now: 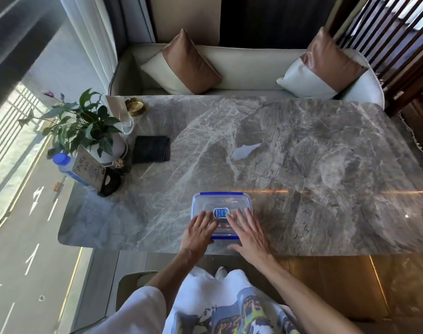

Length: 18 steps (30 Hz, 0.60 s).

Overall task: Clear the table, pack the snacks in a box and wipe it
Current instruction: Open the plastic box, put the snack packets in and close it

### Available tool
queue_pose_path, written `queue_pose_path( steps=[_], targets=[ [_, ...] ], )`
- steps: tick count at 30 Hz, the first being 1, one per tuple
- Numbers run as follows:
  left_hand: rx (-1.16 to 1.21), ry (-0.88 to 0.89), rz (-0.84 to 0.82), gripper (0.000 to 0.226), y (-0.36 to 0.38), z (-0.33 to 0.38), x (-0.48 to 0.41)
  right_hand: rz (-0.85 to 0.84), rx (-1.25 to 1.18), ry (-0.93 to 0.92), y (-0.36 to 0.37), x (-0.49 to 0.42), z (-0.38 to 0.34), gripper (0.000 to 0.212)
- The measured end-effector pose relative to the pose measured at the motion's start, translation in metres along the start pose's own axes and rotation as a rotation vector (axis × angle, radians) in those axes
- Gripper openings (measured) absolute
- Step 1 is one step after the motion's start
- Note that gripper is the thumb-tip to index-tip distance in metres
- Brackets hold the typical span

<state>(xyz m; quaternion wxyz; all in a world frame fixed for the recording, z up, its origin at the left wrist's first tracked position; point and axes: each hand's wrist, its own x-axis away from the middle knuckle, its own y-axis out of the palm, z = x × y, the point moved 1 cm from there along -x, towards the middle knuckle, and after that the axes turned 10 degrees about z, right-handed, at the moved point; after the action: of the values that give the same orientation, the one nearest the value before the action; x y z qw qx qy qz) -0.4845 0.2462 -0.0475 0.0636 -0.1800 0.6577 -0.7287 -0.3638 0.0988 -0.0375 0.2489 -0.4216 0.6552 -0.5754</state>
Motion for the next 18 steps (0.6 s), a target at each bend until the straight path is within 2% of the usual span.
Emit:
queue_pose_path(
  steps=[2,5,11,18],
  targets=[
    [0.006,-0.007,0.005,0.072,0.000,-0.001,0.000,-0.026,0.067,-0.032,0.007,-0.004,0.002,0.094],
    [0.017,-0.013,-0.003,0.072,0.000,0.000,-0.001,0.029,0.023,0.011,0.012,-0.003,0.001,0.086],
    [0.021,-0.029,0.013,0.070,0.003,0.003,0.000,0.029,0.035,0.041,0.012,-0.007,0.000,0.081],
    [0.081,-0.086,0.045,0.059,0.003,0.011,-0.002,0.023,-0.002,0.089,0.007,-0.009,-0.009,0.072]
  ],
)
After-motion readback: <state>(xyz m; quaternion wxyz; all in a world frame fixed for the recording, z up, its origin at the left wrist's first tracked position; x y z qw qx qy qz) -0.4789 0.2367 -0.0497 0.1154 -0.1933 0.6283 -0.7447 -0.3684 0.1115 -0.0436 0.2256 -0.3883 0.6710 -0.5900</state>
